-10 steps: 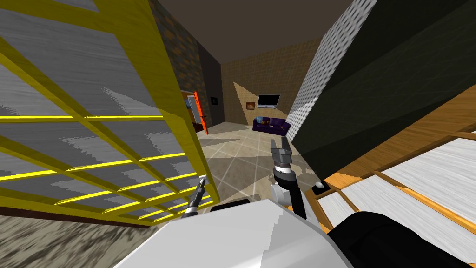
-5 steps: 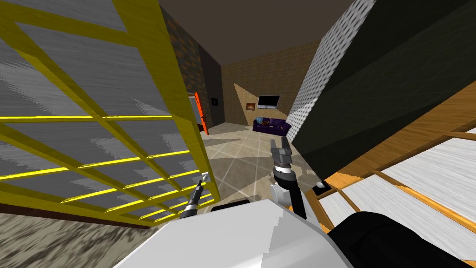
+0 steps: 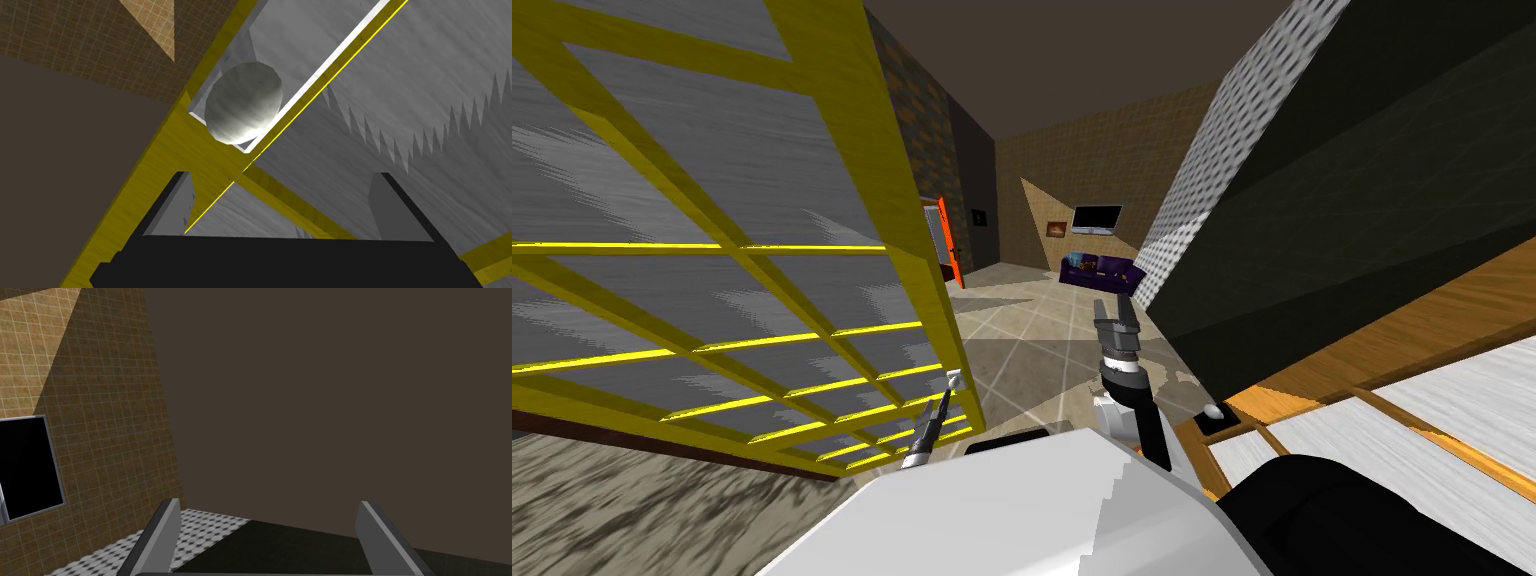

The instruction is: Push the door open

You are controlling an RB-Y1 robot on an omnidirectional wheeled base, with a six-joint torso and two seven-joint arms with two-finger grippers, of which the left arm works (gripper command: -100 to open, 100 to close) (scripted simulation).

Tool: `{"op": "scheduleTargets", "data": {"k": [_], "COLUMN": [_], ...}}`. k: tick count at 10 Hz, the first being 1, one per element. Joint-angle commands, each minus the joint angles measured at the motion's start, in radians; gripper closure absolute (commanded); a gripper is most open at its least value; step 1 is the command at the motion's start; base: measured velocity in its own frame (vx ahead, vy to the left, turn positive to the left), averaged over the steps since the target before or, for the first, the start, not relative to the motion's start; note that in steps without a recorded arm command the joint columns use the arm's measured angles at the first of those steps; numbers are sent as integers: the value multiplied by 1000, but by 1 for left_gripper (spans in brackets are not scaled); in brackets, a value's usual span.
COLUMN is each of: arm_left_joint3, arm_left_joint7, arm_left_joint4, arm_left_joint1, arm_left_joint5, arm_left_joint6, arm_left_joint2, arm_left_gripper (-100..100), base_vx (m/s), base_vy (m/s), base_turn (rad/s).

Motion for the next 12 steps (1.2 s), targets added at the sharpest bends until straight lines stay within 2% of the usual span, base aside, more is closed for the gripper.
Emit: {"op": "scheduleTargets", "data": {"k": [1, 2, 4, 5, 6, 7, 8, 9, 11, 12], "arm_left_joint3": [5, 5, 11, 11, 15, 15, 18, 18, 25, 25], "arm_left_joint7": [-50, -62, -124, -143, -176, -184, -222, -226, -292, -308], "arm_left_joint4": [-13, -13, -29, -29, -38, -38, -46, -46, -62, -62], "arm_left_joint1": [30, 30, 70, 70, 91, 91, 113, 113, 154, 154], "arm_left_joint5": [-20, -20, -47, -47, -61, -61, -75, -75, -103, -103], "arm_left_joint6": [-17, -17, -39, -39, -50, -50, -62, -62, -83, -83], "arm_left_joint2": [3, 3, 6, 6, 7, 7, 9, 9, 11, 11], "arm_left_gripper": [-100, -100, -100, -100, -100, -100, -100, -100, -100, -100], "base_vx": [26, 13, 14, 13, 17, 13, 14, 12, 12, 13], "base_vy": [-54, -38, -36, -35, -36, -26, -35, -29, -38, -39], "base_turn": [105, 30, 75, 41, 59, 36, 75, 38, 84, 39]}}
